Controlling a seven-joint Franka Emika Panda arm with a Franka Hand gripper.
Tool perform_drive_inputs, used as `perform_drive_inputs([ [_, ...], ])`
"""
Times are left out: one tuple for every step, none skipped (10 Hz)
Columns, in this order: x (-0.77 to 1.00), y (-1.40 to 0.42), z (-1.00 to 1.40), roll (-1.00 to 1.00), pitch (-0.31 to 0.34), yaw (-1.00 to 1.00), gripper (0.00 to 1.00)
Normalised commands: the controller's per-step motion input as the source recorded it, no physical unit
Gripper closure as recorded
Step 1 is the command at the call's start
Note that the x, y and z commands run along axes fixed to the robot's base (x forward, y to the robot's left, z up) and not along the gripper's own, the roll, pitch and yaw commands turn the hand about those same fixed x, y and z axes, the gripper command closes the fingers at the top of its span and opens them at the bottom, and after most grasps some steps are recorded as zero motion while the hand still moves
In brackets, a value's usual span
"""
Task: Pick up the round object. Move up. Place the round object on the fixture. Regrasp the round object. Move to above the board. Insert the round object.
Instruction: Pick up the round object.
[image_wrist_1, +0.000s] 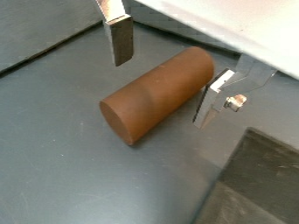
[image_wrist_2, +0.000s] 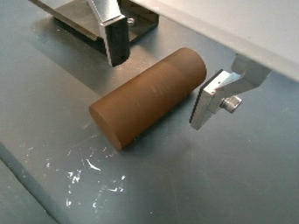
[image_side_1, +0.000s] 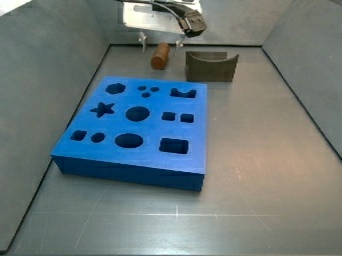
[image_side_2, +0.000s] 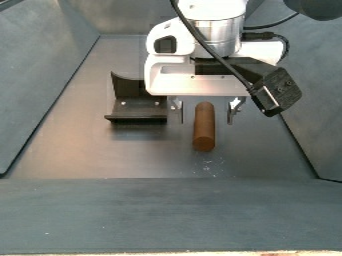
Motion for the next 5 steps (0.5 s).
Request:
perform_drive_inputs([
  [0.0,0.0,0.0,0.0,0.0,0.0,1.0],
  [0.0,0.0,0.0,0.01,0.0,0.0,1.0],
  [0.0,0.0,0.0,0.01,0.0,0.0,1.0],
  [0.0,0.0,0.0,0.01,0.0,0.0,1.0],
  [0.0,0.0,-0.02,0.03,0.0,0.0,1.0],
])
